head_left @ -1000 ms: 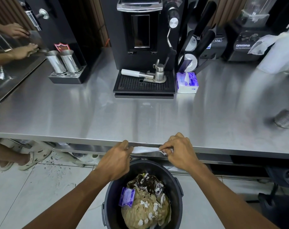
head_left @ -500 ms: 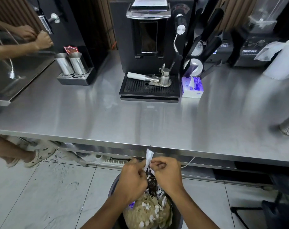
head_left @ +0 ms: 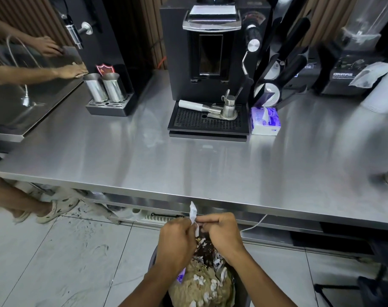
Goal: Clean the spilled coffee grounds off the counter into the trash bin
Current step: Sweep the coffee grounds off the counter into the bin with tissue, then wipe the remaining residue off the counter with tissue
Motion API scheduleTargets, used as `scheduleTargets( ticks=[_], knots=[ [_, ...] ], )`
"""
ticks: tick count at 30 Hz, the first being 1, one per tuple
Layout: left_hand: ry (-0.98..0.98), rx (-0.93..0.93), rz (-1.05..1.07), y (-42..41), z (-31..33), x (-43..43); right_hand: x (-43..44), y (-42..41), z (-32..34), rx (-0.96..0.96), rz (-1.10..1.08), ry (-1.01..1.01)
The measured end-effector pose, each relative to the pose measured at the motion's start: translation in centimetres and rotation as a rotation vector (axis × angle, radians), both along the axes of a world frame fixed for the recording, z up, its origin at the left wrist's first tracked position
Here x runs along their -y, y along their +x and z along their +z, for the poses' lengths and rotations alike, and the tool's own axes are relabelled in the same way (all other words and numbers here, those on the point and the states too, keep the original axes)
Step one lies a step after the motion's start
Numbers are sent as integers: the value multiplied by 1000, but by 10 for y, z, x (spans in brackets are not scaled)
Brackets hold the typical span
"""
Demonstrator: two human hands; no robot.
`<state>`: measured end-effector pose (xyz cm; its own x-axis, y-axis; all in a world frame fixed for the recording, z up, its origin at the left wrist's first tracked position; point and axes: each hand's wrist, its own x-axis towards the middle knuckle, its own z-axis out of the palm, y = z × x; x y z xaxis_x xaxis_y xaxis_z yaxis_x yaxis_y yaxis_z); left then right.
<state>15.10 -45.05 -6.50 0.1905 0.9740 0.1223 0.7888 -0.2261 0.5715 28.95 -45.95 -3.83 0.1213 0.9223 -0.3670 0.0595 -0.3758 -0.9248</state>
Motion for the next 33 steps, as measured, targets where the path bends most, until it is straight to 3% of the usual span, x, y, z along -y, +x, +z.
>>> scheduleTargets(
  ticks=[8,15,18,24,28,33],
  knots=[
    [132,-251,-298,-11,5,-24,-30,5,13,-42,-95,-100],
    [-103,-5,-253,-29,15,-52,-44,3,22,91,-89,-79],
    [-200,111,-371,-30,24,-64,-48,-4,26,64,-107,-61],
    [-357,447,-329,-27,39,-77,-58,-4,27,43,-172,-4],
    [-434,457,-313,-24,34,-85,-56,7,18,108,-73,-1],
    [-436,410,-300,15,34,-107,-63,52,14,155,-103,44]
  ],
)
